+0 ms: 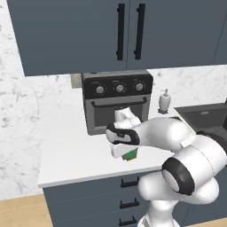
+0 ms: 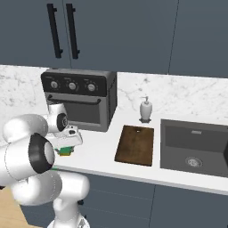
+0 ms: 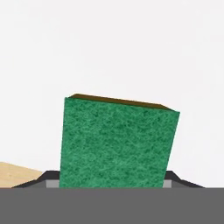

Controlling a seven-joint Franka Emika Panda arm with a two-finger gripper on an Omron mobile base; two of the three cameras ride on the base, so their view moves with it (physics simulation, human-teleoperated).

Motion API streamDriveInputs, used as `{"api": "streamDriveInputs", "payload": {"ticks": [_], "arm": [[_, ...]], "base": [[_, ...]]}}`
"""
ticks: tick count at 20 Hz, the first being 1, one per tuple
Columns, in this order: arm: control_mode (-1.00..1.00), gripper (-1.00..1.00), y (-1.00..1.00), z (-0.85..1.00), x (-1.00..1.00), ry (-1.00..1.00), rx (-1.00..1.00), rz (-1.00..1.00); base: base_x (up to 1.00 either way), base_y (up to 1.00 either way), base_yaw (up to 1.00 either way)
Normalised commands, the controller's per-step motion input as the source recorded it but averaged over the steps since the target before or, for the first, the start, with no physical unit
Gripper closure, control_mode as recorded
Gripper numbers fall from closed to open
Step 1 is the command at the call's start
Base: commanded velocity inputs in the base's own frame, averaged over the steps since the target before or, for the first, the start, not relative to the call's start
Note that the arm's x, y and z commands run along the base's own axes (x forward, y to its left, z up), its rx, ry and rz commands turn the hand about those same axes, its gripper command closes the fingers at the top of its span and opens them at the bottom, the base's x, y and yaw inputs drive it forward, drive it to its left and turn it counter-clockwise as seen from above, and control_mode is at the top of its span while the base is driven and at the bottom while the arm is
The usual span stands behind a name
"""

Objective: Pick up the sponge from the counter and clean the cutting board by briefly scrubbing or pressing down on the cutting board. Once finished, release the sponge.

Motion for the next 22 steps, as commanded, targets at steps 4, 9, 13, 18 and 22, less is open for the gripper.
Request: {"api": "streamDriveInputs", "payload": {"ticks": [4, 9, 13, 18, 22], "arm": [[-1.0, 1.0, -0.83, 0.59, -0.14, 0.02, 0.11, -0.11], [-1.0, 1.0, -0.82, 0.71, -0.02, 0.04, 0.13, -0.08], [-1.0, 1.0, -0.9, 0.19, 0.0, 0.07, 0.1, -0.09], [-1.0, 1.0, -1.0, 0.0, 0.0, 0.09, 0.12, -0.06], [-1.0, 1.0, -0.88, 0.0, 0.02, 0.07, 0.2, 0.0]], "base": [[0.0, 0.0, 0.0], [0.0, 0.0, 0.0], [0.0, 0.0, 0.0], [0.0, 0.0, 0.0], [0.0, 0.0, 0.0]]}}
